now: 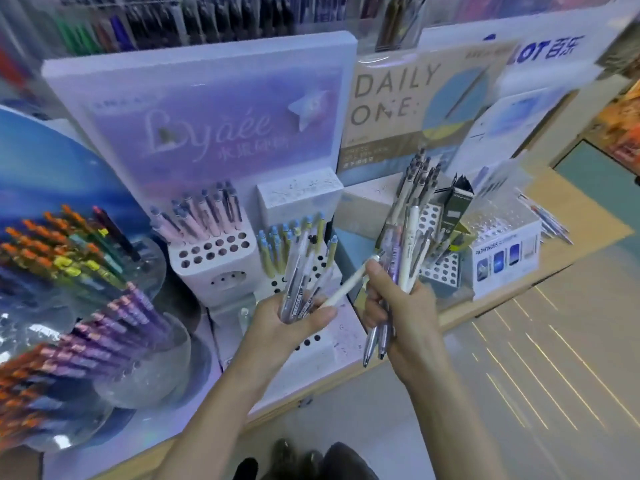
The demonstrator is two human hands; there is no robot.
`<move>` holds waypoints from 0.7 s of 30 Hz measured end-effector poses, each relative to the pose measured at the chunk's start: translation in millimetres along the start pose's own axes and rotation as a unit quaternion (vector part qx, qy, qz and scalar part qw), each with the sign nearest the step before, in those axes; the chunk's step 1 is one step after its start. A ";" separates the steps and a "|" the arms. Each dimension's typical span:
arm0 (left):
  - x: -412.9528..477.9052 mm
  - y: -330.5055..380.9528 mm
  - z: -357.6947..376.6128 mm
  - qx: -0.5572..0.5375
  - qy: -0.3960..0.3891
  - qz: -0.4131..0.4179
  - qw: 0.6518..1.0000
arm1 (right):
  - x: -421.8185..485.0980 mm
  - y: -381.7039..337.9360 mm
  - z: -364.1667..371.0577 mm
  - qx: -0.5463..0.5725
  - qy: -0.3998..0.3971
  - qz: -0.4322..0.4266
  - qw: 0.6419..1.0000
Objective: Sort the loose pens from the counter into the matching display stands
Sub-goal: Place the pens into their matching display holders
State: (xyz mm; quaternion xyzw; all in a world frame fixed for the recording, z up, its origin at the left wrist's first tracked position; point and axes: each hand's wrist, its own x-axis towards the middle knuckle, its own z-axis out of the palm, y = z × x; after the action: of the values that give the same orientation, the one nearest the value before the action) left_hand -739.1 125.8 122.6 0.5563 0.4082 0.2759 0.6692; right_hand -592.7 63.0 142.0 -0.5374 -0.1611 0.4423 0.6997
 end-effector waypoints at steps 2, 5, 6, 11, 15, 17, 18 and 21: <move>9.9 -0.1 13.2 0.008 -0.027 0.008 1.000 | 6.5 -5.8 -10.1 -0.012 0.039 -0.001 0.999; 24.6 0.4 32.5 -0.001 -0.028 0.004 1.000 | 19.6 -17.8 -25.4 -0.030 0.063 0.008 0.998; 30.3 0.7 39.9 0.003 -0.024 0.002 1.000 | 25.4 -22.9 -31.6 -0.031 0.064 0.010 0.997; 63.7 5.3 84.3 0.032 0.017 0.012 0.999 | 64.8 -52.3 -68.2 -0.032 0.051 -0.027 0.998; 91.6 10.5 125.0 0.005 0.117 0.012 0.993 | 107.1 -80.7 -100.0 -0.060 0.048 -0.077 0.994; 99.9 11.1 142.0 0.008 0.141 0.023 0.990 | 127.0 -95.0 -115.0 -0.096 0.027 -0.097 0.990; 103.1 12.1 149.6 0.013 0.149 0.030 0.988 | 136.9 -101.4 -121.1 -0.112 0.019 -0.106 0.988; 109.9 17.4 168.2 -0.006 0.179 0.036 0.983 | 165.5 -115.7 -131.7 -0.142 -0.005 -0.128 0.982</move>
State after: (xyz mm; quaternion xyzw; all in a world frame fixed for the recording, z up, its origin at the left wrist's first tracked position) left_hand -537.6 133.0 121.3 0.5084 0.4997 0.3973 0.5779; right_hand -356.6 110.3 155.4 -0.6039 -0.2935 0.3244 0.6663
